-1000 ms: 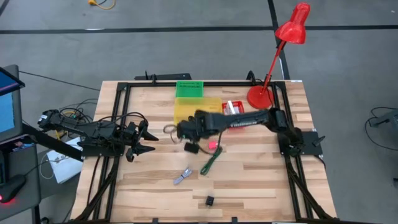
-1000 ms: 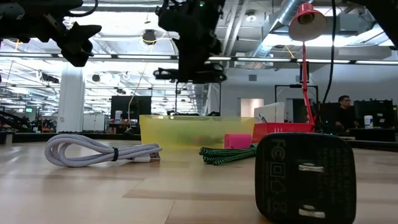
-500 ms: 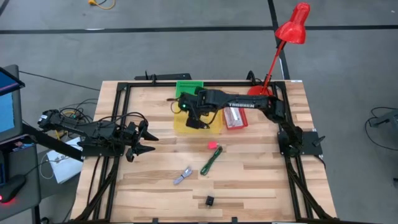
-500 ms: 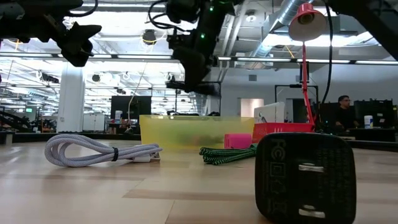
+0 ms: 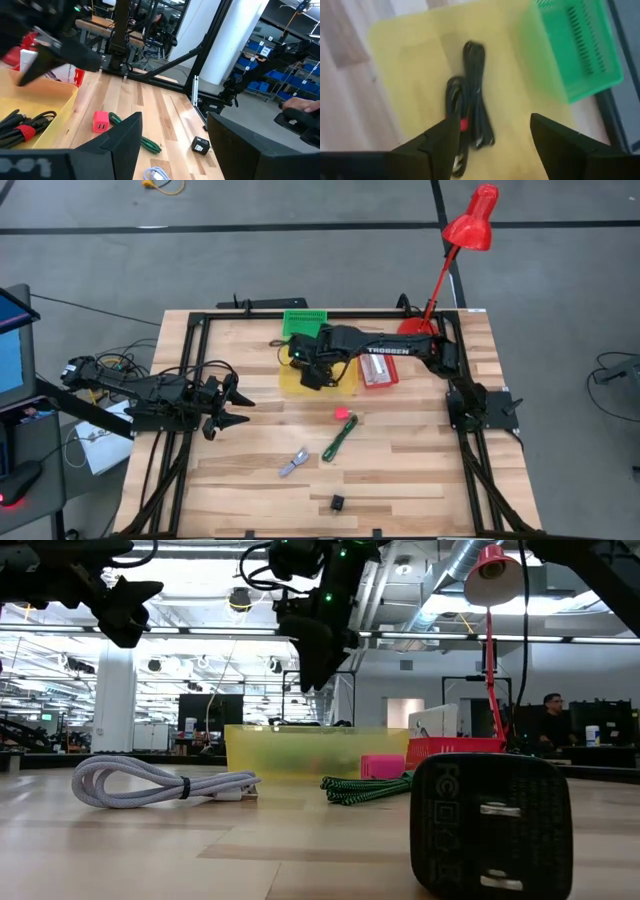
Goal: Pick and place items into bin
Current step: Put the green charger cable into the yellow bin, then put the white charger cable into the yellow bin
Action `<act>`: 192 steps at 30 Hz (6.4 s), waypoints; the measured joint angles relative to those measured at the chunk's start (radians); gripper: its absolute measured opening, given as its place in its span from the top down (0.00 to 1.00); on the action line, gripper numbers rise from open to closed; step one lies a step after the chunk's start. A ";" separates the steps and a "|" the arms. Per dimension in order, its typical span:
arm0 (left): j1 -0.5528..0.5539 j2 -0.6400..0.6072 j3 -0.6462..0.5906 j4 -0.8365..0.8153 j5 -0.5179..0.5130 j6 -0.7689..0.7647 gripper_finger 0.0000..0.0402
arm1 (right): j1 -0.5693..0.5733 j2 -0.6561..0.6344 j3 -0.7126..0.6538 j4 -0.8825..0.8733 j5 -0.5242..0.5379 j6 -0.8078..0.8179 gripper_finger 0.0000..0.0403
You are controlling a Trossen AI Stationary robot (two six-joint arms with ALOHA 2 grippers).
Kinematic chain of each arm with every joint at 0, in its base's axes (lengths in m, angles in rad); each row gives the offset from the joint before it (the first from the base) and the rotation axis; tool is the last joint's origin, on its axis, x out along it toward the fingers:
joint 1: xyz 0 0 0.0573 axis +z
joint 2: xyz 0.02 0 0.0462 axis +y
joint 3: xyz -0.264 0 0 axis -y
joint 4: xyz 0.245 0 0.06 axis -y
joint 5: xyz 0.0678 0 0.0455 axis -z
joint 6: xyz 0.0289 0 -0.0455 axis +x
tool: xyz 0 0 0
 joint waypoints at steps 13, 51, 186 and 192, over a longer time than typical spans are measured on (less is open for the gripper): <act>0.000 0.000 0.000 -0.003 0.000 0.000 0.47 | 0.215 0.000 0.000 -0.248 -0.015 0.002 0.44; 0.000 0.000 0.000 -0.003 0.000 0.000 0.47 | 0.451 0.000 -0.359 0.151 -0.184 0.027 0.63; -0.167 1.324 0.628 -0.134 0.016 -0.321 0.47 | 0.192 -0.447 -0.063 -0.488 0.288 -0.022 0.75; -0.151 1.372 0.688 -0.197 0.033 -0.346 0.47 | 0.140 -0.539 -0.063 -0.488 0.288 0.019 0.75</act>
